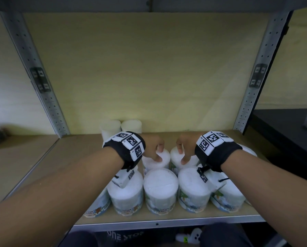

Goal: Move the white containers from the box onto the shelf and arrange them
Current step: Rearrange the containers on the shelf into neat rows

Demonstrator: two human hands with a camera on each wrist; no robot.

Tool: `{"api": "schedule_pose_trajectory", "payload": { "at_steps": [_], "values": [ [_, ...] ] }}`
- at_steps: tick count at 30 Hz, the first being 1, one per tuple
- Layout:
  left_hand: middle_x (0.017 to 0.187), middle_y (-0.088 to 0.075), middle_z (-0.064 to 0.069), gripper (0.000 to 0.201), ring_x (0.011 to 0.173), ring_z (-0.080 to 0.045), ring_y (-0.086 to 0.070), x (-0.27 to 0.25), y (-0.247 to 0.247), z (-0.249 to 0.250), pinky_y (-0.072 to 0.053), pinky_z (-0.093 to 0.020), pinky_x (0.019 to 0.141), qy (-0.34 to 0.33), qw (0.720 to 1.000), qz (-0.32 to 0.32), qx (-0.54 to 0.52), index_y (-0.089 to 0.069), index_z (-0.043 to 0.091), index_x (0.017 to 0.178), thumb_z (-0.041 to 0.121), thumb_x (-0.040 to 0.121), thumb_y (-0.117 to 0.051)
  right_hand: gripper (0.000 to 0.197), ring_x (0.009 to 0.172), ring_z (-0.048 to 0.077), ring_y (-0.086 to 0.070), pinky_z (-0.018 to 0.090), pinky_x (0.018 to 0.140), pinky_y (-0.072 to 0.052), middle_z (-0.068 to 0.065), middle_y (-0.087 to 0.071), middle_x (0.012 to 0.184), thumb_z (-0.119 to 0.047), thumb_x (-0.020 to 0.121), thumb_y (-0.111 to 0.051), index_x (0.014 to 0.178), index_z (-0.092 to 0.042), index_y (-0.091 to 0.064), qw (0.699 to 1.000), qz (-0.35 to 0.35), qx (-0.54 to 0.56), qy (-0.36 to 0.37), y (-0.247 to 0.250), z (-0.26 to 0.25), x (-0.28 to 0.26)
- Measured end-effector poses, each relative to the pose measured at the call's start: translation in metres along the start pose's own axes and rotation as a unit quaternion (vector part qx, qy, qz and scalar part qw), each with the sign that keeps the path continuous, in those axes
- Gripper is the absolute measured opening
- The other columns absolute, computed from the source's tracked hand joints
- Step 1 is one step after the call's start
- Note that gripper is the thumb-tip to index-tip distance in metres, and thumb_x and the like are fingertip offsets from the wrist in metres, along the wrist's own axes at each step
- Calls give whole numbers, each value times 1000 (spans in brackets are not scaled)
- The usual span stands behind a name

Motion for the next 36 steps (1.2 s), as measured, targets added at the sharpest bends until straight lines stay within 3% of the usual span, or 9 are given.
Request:
{"api": "schedule_pose_trajectory", "payload": {
  "at_steps": [3, 5, 9, 12, 15, 19, 24, 33, 36],
  "values": [
    [123, -58, -5, 39, 109, -23, -56, -5, 13, -17, -44, -28, 88, 14, 1000, 13, -9, -55, 12, 122, 30, 88, -63, 25, 75, 18, -53, 19, 63, -43, 6, -65, 91, -20, 82, -71, 99, -4, -65, 998, 67, -1, 8, 12, -5, 6],
    [123, -57, -5, 38, 104, -21, -56, -9, 18, -34, -46, -30, 88, 35, 999, 19, -19, -54, 13, 122, 29, 89, -62, 18, 84, 19, -59, 28, 75, -48, 7, -69, 103, -18, 84, -65, 98, -7, -67, 993, 113, 31, 18, 23, -10, 12],
    [127, -54, -3, 44, 100, -19, -53, -17, 29, -73, -45, -30, 91, 70, 996, 48, -32, -51, 15, 130, 31, 90, -59, 13, 85, 19, -62, 29, 79, -51, 7, -70, 101, -13, 84, -63, 94, -6, -68, 983, 155, 85, 47, 41, -28, 28],
    [130, -52, -2, 44, 101, -18, -52, -21, 37, -111, -42, -28, 90, 108, 991, 69, -41, -48, 18, 133, 31, 91, -57, 7, 93, 24, -65, 38, 88, -54, 7, -70, 102, -13, 84, -63, 88, -10, -68, 980, 165, 92, 57, 53, -42, 47],
    [130, -51, -4, 42, 112, -22, -53, -26, 43, -152, -43, -31, 94, 145, 984, 87, -53, -49, 17, 131, 29, 92, -56, 6, 93, 24, -65, 36, 84, -55, 5, -68, 102, -14, 85, -61, 84, -17, -66, 980, 171, 82, 53, 63, -56, 66],
    [133, -49, -7, 43, 116, -25, -52, -28, 44, -204, -42, -32, 93, 184, 974, 107, -78, -49, 15, 131, 28, 92, -58, 18, 100, 26, -64, 32, 84, -50, 7, -66, 109, -14, 88, -59, 102, -9, -68, 980, 178, 72, 45, 71, -71, 96],
    [137, -45, -8, 46, 122, -26, -49, -16, 44, -250, -41, -34, 98, 215, 964, 127, -88, -47, 16, 133, 33, 92, -57, 27, 104, 27, -62, 33, 86, -50, 10, -65, 115, -22, 88, -62, 110, -6, -65, 985, 157, 55, 45, 78, -86, 139],
    [143, -40, -8, 49, 130, -27, -43, 12, 26, -275, -37, -34, 103, 203, 970, 111, -77, -49, 20, 136, 40, 91, -56, 64, 119, 34, -58, 39, 98, -47, 21, -58, 131, -46, 87, -61, 127, 4, -57, 994, 99, -35, 17, 73, -114, 201],
    [142, -41, -8, 48, 129, -27, -43, 12, 26, -277, -36, -35, 104, 194, 970, 124, -75, -51, 21, 134, 40, 91, -57, 67, 117, 33, -58, 33, 87, -47, 19, -59, 130, -46, 84, -65, 127, 4, -56, 995, 83, -51, 4, 71, -116, 210]
  ]
}}
Point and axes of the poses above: each hand's wrist, its own x-axis towards the middle knuckle, its own y-axis out of the back of the hand, z = x × y, the point moved 10 cm from there along x, towards the middle knuckle
